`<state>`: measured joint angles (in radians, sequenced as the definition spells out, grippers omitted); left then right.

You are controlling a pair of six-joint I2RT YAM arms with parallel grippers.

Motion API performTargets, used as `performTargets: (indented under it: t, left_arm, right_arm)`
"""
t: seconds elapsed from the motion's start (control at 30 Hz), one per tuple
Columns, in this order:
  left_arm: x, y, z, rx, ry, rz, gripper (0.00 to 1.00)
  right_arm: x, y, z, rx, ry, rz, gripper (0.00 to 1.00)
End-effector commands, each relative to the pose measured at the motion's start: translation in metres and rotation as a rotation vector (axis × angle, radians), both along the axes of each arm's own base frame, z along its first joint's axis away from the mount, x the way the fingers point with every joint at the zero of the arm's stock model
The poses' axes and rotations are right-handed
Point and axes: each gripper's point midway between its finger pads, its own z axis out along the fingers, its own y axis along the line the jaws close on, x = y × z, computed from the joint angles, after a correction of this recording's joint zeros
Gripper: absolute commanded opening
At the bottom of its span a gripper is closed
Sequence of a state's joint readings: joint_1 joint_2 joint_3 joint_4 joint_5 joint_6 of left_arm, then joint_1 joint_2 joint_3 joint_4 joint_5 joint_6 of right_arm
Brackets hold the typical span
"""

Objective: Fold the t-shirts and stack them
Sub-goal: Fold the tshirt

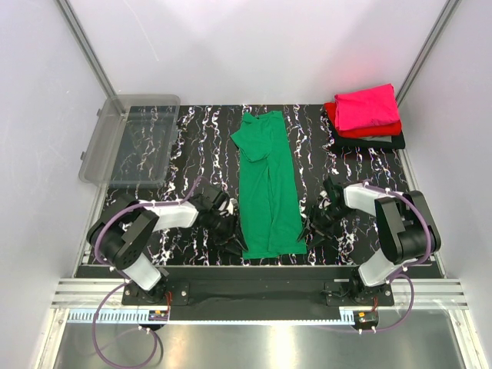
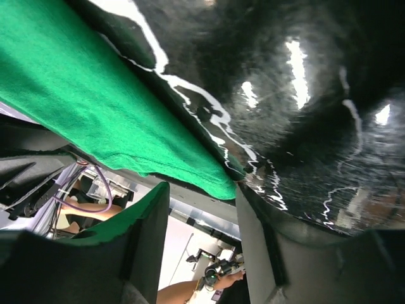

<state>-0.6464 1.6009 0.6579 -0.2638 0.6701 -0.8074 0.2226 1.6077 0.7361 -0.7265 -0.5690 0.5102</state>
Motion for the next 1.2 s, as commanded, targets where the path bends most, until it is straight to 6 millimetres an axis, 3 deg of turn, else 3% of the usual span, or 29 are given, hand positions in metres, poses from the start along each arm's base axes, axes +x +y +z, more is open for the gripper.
performTargets:
  t: [0.0,0.1,0.13,0.2,0.3,0.53,0.63,0.83,0.87,0.93,1.0,1.1,1.13,1.17]
  left_arm:
    - [0.008,0.001,-0.015,0.052,-0.047,0.005,0.4]
    - [0.008,-0.003,-0.014,0.033,-0.046,-0.004,0.31]
    - [0.01,-0.005,-0.013,0.021,-0.054,-0.007,0.21]
    - [0.013,-0.006,-0.011,0.027,-0.075,-0.008,0.0]
    - [0.025,-0.003,0.0,0.037,-0.131,-0.008,0.0]
    - [0.106,0.02,0.065,0.012,-0.418,0.029,0.0]
    - [0.123,0.017,0.09,-0.018,-0.505,0.016,0.0]
    - [0.15,0.019,0.126,-0.022,-0.657,0.012,0.0]
    - [0.154,0.021,0.129,-0.017,-0.673,0.013,0.0]
    - [0.164,0.024,0.138,-0.017,-0.706,0.018,0.0]
    - [0.177,0.028,0.145,-0.013,-0.733,0.034,0.0]
    - [0.196,0.031,0.146,-0.001,-0.75,0.047,0.0]
    - [0.209,0.032,0.155,-0.002,-0.787,0.048,0.0]
    - [0.218,0.033,0.147,0.017,-0.777,0.049,0.0]
  right_arm:
    - [-0.001,0.008,0.002,0.033,0.001,0.002,0.49]
    - [-0.005,0.011,0.001,0.057,0.009,0.004,0.35]
    - [-0.004,0.017,0.004,0.095,0.004,0.006,0.28]
    - [-0.003,0.022,0.007,0.114,-0.009,0.022,0.0]
    - [-0.001,0.024,0.015,0.137,-0.028,0.033,0.0]
    - [0.001,0.021,0.069,0.24,-0.176,0.049,0.0]
    - [0.016,0.025,0.086,0.268,-0.259,0.063,0.0]
    - [0.08,0.024,0.116,0.29,-0.418,0.025,0.0]
    - [0.097,0.024,0.128,0.294,-0.467,0.023,0.0]
    - [0.124,0.018,0.129,0.284,-0.503,-0.006,0.0]
    - [0.154,0.014,0.143,0.279,-0.575,-0.019,0.0]
    - [0.188,0.013,0.151,0.273,-0.62,-0.01,0.0]
    - [0.198,0.012,0.142,0.266,-0.61,-0.006,0.0]
    - [0.212,0.013,0.151,0.267,-0.644,-0.001,0.0]
